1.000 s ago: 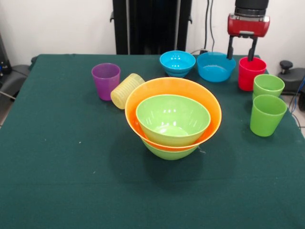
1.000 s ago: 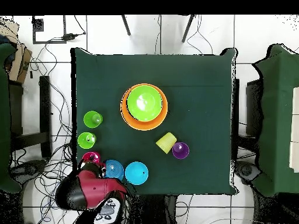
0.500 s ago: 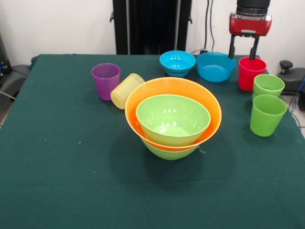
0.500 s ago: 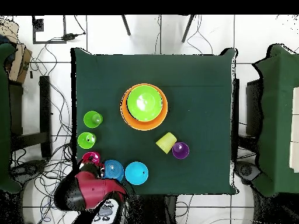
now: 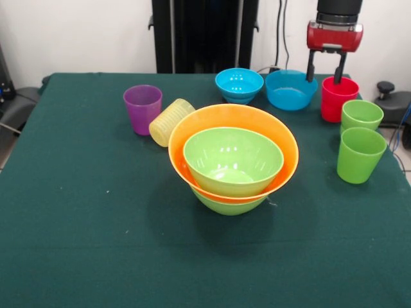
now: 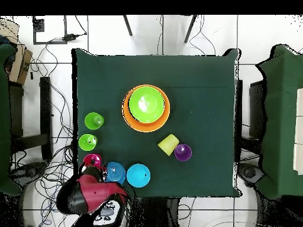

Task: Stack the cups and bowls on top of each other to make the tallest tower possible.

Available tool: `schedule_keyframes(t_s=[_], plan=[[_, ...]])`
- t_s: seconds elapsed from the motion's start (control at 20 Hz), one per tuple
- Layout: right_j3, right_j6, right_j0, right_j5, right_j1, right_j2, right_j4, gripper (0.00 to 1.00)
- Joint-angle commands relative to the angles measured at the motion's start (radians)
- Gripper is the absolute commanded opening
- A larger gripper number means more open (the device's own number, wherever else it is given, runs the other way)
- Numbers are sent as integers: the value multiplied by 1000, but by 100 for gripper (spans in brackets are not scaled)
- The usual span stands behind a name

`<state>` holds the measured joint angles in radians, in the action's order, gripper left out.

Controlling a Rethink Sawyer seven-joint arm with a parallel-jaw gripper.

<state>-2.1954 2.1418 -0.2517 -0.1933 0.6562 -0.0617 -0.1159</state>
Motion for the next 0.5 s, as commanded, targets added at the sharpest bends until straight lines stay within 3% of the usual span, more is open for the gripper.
schedule_keyframes(t_s=[0.05,0.5], plan=[[-33,224,-12,-80,-71,74,-13,100],[-46,261,-28,-104,-83,79,-9,100]])
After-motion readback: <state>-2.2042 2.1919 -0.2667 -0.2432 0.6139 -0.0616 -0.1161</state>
